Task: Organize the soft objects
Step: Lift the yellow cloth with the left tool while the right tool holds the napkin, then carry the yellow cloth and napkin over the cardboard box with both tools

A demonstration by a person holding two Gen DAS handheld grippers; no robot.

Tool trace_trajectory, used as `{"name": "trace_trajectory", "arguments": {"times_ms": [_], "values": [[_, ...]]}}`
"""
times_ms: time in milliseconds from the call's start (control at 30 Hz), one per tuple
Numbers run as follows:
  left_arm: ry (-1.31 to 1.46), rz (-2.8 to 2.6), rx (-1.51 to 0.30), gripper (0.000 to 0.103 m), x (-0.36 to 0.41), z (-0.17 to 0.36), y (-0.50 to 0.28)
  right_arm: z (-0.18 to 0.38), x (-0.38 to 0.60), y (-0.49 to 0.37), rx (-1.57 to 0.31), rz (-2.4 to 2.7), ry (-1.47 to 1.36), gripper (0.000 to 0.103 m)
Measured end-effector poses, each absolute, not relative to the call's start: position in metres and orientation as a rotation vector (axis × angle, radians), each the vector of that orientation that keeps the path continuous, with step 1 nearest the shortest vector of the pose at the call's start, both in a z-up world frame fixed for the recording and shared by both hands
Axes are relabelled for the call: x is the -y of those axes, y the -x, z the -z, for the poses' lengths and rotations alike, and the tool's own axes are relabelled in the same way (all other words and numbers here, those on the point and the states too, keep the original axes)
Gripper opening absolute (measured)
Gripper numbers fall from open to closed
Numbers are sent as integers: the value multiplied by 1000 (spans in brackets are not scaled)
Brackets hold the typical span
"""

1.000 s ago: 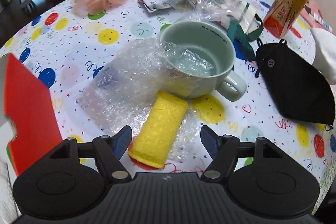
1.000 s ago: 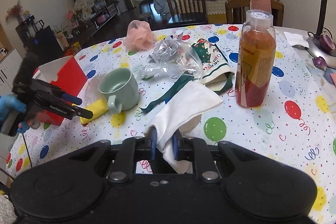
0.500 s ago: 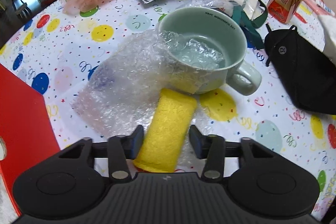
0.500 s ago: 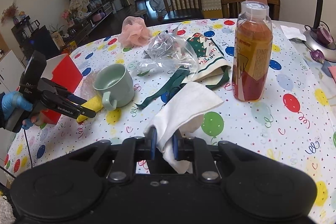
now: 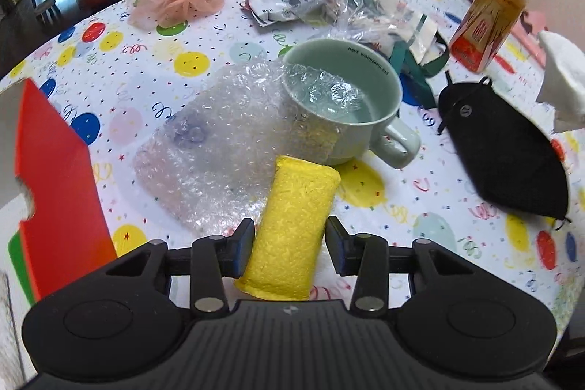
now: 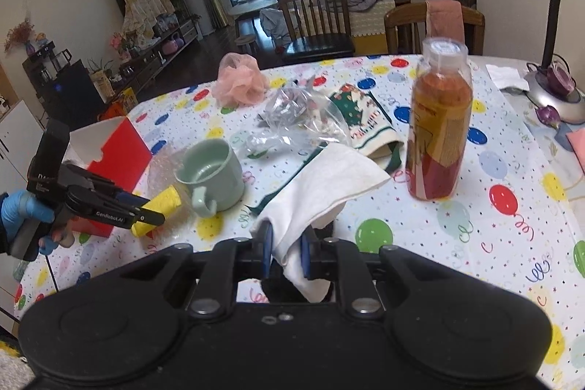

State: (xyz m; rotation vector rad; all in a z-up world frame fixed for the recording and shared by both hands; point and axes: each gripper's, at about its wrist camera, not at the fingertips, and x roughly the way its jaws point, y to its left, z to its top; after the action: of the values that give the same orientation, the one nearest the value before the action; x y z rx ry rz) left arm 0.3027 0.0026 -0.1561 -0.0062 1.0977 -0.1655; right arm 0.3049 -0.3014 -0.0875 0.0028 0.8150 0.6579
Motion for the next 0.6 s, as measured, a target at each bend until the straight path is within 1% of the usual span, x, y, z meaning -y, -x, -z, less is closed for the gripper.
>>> {"name": "trace_trajectory", "arguments": {"times_ms": [300, 600], "values": [[135, 171, -1049, 41, -23, 120, -270, 68, 277, -290, -785, -709, -19, 15], [207, 99, -987, 41, -65, 77, -238, 39, 208, -271, -736, -812, 32, 14]]}}
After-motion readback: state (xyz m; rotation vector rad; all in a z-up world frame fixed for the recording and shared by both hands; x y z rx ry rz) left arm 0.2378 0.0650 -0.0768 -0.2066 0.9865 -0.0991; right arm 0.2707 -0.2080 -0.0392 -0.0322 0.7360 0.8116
